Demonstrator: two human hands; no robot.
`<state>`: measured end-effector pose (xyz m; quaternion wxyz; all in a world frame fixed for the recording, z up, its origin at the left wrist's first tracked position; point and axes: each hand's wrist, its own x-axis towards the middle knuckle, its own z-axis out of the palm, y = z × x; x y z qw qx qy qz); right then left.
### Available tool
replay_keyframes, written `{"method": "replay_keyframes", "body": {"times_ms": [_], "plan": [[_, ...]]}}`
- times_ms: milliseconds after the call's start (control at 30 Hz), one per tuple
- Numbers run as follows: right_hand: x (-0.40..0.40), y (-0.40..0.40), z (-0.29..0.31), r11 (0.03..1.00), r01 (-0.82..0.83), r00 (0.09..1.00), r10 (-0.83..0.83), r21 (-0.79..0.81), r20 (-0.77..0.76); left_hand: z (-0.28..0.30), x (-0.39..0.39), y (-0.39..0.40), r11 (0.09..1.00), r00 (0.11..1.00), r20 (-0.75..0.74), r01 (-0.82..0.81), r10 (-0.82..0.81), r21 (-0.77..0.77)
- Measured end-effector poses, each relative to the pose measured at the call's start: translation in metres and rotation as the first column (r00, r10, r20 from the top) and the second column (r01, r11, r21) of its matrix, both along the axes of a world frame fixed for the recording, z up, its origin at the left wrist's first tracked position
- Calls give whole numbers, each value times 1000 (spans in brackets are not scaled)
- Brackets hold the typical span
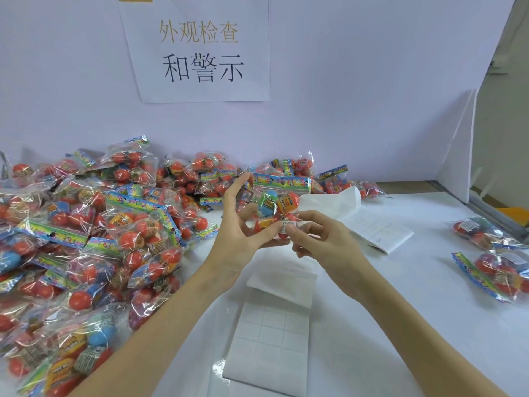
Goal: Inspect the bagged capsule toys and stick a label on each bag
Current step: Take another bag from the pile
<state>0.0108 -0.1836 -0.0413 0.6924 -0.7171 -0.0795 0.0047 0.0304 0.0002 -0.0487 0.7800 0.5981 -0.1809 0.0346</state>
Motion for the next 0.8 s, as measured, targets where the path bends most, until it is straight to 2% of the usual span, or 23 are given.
{"method": "replay_keyframes", "body": {"times_ms": [100,200,267,300,333,367,400,433,467,500,533,600,700,800], "plan": [[0,-3,0,996,-43,997,48,77,-63,-1,3,4,1000,1000,-19,-1,1,17],[0,-3,-2,999,-7,988,16,53,-156,1,6,9,978,996,-26,-75,81,196],[3,-8,0,995,37,983,-19,92,-180,3,10,15,914,980,69,-197,184,354],[4,-13,4,987,40,983,-11,154,-186,1,14,20,836,954,180,-297,240,462],[5,-20,10,959,15,983,37,281,-178,-2,17,28,663,889,366,-451,275,597],[4,-27,18,874,-57,980,141,482,-141,-5,19,36,390,781,579,-620,232,680],[2,-34,24,679,-174,956,290,713,-42,-8,22,42,113,697,706,-717,125,688],[0,-40,29,383,-297,897,426,875,118,-10,24,46,-110,695,716,-709,61,697],[-3,-44,32,113,-374,819,505,920,271,-11,24,48,-261,755,651,-615,76,744],[-5,-47,33,-12,-410,763,543,912,351,-13,24,48,-348,813,568,-499,128,794],[-5,-48,33,-4,-423,748,563,906,351,-16,25,49,-403,849,499,-402,172,822],[-4,-46,29,129,-422,763,585,897,275,-20,24,51,-453,874,447,-326,189,830],[0,-39,21,388,-349,839,535,853,99,-17,25,54,-460,871,457,-336,180,822],[5,-33,14,492,-277,865,502,825,-9,-12,27,56,-393,865,465,-368,188,843]]}}
